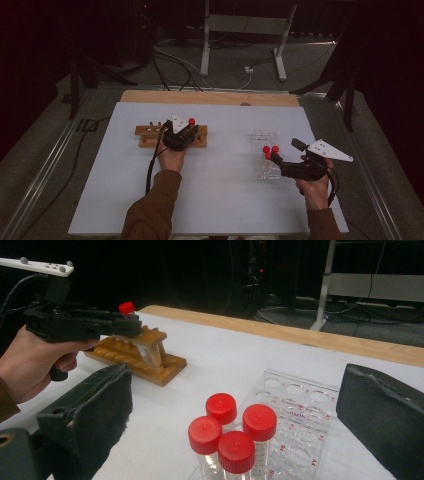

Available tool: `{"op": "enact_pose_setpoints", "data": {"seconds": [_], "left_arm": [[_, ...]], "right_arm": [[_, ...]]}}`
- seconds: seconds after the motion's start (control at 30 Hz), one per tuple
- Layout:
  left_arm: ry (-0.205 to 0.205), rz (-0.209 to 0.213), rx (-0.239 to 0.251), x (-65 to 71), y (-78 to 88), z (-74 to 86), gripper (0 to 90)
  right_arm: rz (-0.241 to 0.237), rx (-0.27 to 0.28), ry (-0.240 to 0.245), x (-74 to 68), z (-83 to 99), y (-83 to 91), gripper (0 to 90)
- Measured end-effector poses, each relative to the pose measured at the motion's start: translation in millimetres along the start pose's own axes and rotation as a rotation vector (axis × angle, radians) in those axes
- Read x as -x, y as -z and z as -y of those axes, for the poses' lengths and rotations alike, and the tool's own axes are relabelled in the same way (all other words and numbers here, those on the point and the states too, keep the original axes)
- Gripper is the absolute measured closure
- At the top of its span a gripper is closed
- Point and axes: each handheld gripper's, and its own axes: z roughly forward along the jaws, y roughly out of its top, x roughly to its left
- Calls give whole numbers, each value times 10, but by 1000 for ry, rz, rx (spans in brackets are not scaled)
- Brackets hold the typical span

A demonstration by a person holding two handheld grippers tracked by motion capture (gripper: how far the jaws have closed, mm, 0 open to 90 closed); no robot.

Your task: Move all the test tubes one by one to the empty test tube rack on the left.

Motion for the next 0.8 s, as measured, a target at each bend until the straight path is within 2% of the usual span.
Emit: {"op": "enact_pose_setpoints", "data": {"seconds": [0.1, 0.17, 0.2, 0.23, 0.27, 0.3, 0.4, 0.43, 0.6, 0.8], "left_arm": [[6, 1, -3, -3, -6, -10, 581], [7, -1, -5, -6, -5, -10, 563], [10, -1, -7, -7, -3, -10, 517], [15, 0, -8, -8, 0, -11, 517], [16, 3, -9, -8, 6, -11, 459], [15, 10, -8, -6, 14, -14, 459], [12, 7, 1, 8, 57, -34, 333], [17, 6, 6, 7, 76, -44, 260], [35, 28, 37, -13, 187, -79, 215], [50, 55, 62, -22, 315, -68, 221]], "right_arm": [[2, 0, -4, 5, 1, 3, 15], [2, 0, -4, 7, 2, 3, 15], [4, 2, -4, 11, 2, 3, 14], [4, 2, -4, 11, 2, 3, 14], [8, 2, -3, 16, 3, 6, 14], [8, 2, -3, 16, 3, 6, 14], [13, 2, -4, 27, 7, 11, 15], [18, 0, -6, 32, 12, 10, 15], [22, -2, -5, 37, 22, 3, 15], [29, -14, -5, 50, 42, -8, 17]]}}
